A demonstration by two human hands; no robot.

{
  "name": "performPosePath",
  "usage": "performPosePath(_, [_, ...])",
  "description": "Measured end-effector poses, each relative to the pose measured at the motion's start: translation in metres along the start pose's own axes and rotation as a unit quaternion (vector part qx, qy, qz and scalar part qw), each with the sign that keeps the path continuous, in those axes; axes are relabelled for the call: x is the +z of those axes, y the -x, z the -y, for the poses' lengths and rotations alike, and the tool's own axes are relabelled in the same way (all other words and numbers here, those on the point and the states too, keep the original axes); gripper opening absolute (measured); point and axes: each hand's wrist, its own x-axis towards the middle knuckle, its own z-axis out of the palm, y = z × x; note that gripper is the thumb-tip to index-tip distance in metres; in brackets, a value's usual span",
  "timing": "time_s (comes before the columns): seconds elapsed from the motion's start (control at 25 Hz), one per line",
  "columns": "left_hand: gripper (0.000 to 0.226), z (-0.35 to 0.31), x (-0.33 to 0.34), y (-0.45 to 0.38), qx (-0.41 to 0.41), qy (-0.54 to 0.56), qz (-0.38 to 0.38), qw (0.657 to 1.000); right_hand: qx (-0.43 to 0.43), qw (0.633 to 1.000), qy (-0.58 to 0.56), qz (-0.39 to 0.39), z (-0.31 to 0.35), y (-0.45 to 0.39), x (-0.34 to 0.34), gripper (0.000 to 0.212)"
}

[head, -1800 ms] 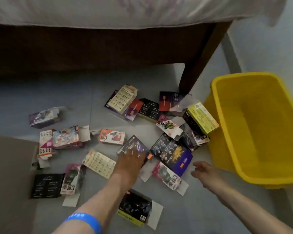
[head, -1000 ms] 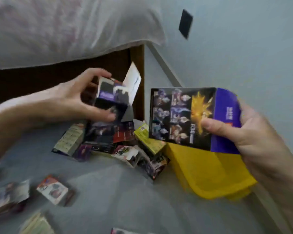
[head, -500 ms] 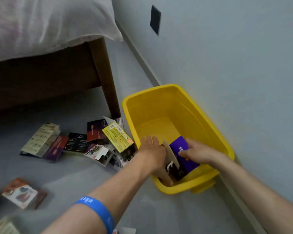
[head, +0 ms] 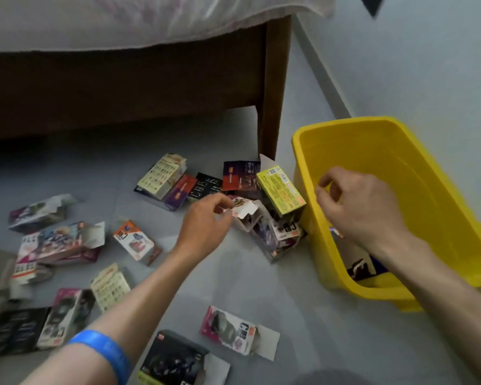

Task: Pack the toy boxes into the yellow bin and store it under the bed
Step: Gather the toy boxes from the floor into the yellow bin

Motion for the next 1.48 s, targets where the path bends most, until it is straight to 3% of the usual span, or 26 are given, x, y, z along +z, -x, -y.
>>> performPosePath(0.12, [0.01,0.064,-0.027,0.021,-0.08,-0.057,0.006,0.995,-0.105,0.985,-0.098,0.091,0.078,0.003,0.048,0.01])
performPosePath(0.24, [0.009,0.121,-0.057,0.046,-0.141,-0.096,0.003,0.985,-0.143,0.961,-0.063,0.23,0.122,0.014,0.113,0.01])
performPosePath(0.32, [0.006,0.147,-0.073,0.052,-0.162,-0.119,-0.009,0.98,-0.098,0.955,-0.042,0.275,0.127,0.022,0.143,0.022])
performPosePath(0.4, [0.01,0.163,-0.075,0.058,-0.164,-0.105,0.008,0.981,0.004,0.963,0.053,0.265,0.117,0.031,0.165,0.043])
performPosePath(0.52, [0.022,0.157,-0.053,0.058,-0.107,-0.044,0.183,0.976,0.102,0.945,0.164,0.264,0.079,0.042,0.183,0.067])
performPosePath(0.6, [0.016,0.136,-0.023,0.047,-0.081,-0.019,0.285,0.955,0.149,0.929,0.13,0.313,0.057,0.049,0.187,0.083])
performPosePath(0.64, [0.019,0.124,-0.006,0.043,-0.103,0.011,0.289,0.952,0.141,0.927,0.119,0.328,0.053,0.053,0.188,0.084])
performPosePath(0.68, [0.032,0.11,0.011,0.04,-0.164,0.062,0.269,0.947,0.12,0.934,0.103,0.321,0.053,0.058,0.187,0.076])
performPosePath(0.76, [0.051,0.083,0.041,0.042,-0.302,0.222,0.208,0.904,0.095,0.954,0.04,0.281,0.057,0.073,0.185,0.053])
performPosePath(0.84, [0.057,0.073,0.065,0.051,-0.36,0.333,0.155,0.857,0.136,0.955,-0.095,0.246,0.057,0.09,0.185,0.041])
performPosePath(0.92, [0.061,0.073,0.073,0.058,-0.402,0.353,0.122,0.836,0.203,0.922,-0.254,0.212,0.052,0.097,0.185,0.046])
performPosePath(1.0, [0.062,0.079,0.058,0.058,-0.419,0.333,0.105,0.838,0.244,0.887,-0.353,0.169,0.049,0.093,0.181,0.059])
performPosePath(1.08, [0.062,0.084,0.029,0.055,-0.376,0.348,0.147,0.846,0.263,0.847,-0.439,0.148,0.054,0.084,0.164,0.06])
performPosePath(1.16, [0.067,0.086,-0.012,0.052,-0.303,0.378,0.228,0.845,0.247,0.837,-0.463,0.154,0.059,0.074,0.138,0.056])
performPosePath(1.24, [0.078,0.074,-0.049,0.042,-0.247,0.377,0.295,0.842,0.205,0.865,-0.426,0.169,0.061,0.068,0.105,0.061])
performPosePath(1.32, [0.085,0.045,-0.068,0.024,-0.188,0.323,0.319,0.871,0.159,0.898,-0.386,0.139,0.062,0.061,0.073,0.068])
performPosePath(1.44, [0.08,-0.018,-0.056,-0.007,-0.053,0.303,0.317,0.897,0.105,0.951,-0.291,-0.021,0.04,0.048,0.02,0.088])
performPosePath(1.48, [0.078,-0.042,-0.045,-0.016,-0.011,0.303,0.318,0.898,0.101,0.953,-0.279,-0.065,0.028,0.043,0.001,0.096])
